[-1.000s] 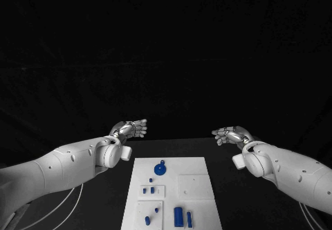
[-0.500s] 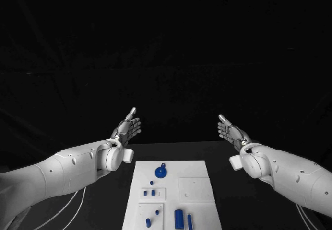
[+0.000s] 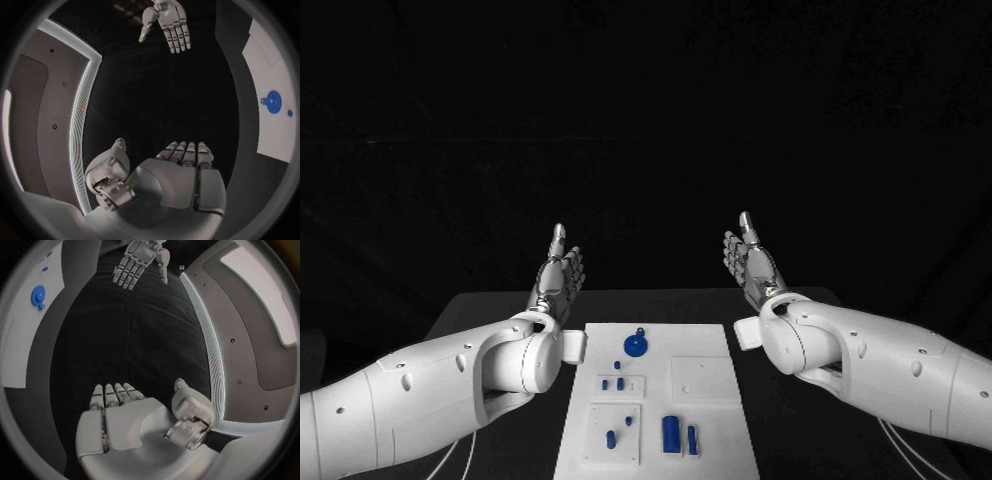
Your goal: Assemble the parts on the task board
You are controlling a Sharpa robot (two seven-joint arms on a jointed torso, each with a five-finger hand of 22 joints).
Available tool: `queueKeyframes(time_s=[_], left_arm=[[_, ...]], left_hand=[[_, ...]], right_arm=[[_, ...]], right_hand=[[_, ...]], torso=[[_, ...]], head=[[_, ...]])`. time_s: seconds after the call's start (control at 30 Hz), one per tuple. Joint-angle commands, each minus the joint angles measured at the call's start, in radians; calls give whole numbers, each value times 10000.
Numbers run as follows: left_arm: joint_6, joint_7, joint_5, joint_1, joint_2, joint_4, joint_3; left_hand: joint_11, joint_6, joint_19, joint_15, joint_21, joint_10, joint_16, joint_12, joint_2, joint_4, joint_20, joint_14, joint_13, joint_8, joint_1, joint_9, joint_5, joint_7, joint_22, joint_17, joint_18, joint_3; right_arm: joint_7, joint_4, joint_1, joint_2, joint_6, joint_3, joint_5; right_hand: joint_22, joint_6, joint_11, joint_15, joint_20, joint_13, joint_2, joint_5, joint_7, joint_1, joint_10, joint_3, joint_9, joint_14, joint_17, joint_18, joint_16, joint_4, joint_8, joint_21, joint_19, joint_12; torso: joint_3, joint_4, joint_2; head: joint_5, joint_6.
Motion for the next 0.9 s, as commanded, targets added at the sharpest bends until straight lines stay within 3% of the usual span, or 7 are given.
queueKeyframes(time_s=[0.03, 0.17, 0.37, 0.9], left_arm=[[-1711, 718, -342, -147, -131, 570, 118], [-2131, 833, -396, -298, -250, 1051, 234], [-2221, 858, -407, -331, -275, 1154, 259], [-2221, 858, -407, -331, -275, 1154, 259]], left_hand=[[-13, -116, -96, -3, -71, -138, -59, -68, 2, 17, -10, -132, -33, -72, -150, -56, -47, 2, -246, -69, -152, -80], [-13, -116, -96, -3, -71, -138, -59, -68, 2, 17, -10, -132, -33, -72, -150, -56, -47, 2, -246, -69, -152, -80], [-13, -116, -96, -3, -71, -138, -59, -68, 2, 17, -10, -132, -33, -72, -150, -56, -47, 2, -246, -69, -152, -80], [-13, -116, -96, -3, -71, -138, -59, -68, 2, 17, -10, -132, -33, -72, -150, -56, -47, 2, -246, -69, -152, -80]], right_arm=[[1114, 846, -117, -269, -1715, -18, 1149], [1459, 1756, -241, -593, -2370, -40, 1575], [1694, 2376, -326, -813, -2816, -56, 1866], [1703, 2401, -330, -822, -2833, -56, 1877]], right_hand=[[-21, -45, 0, -4, 3, -18, 0, -35, 2, -58, -37, -44, -15, -47, -24, -137, -35, 0, -34, -35, -49, -35], [-21, -45, 0, -4, 3, -18, 0, -35, 2, -58, -37, -44, -15, -47, -24, -137, -35, 0, -34, -35, -49, -35], [-21, -45, 0, -4, 3, -18, 0, -35, 2, -58, -37, -44, -15, -47, -24, -137, -35, 0, -34, -35, -49, -35], [-21, -45, 0, -4, 3, -18, 0, -35, 2, -58, -37, -44, -15, -47, -24, -137, -35, 0, -34, -35, -49, -35]], torso=[[-18, 52, -43], [-18, 52, -43], [-18, 52, -43], [-18, 52, -43]], head=[[-13, -10], [-13, -10], [-13, -10], [-13, -10]])
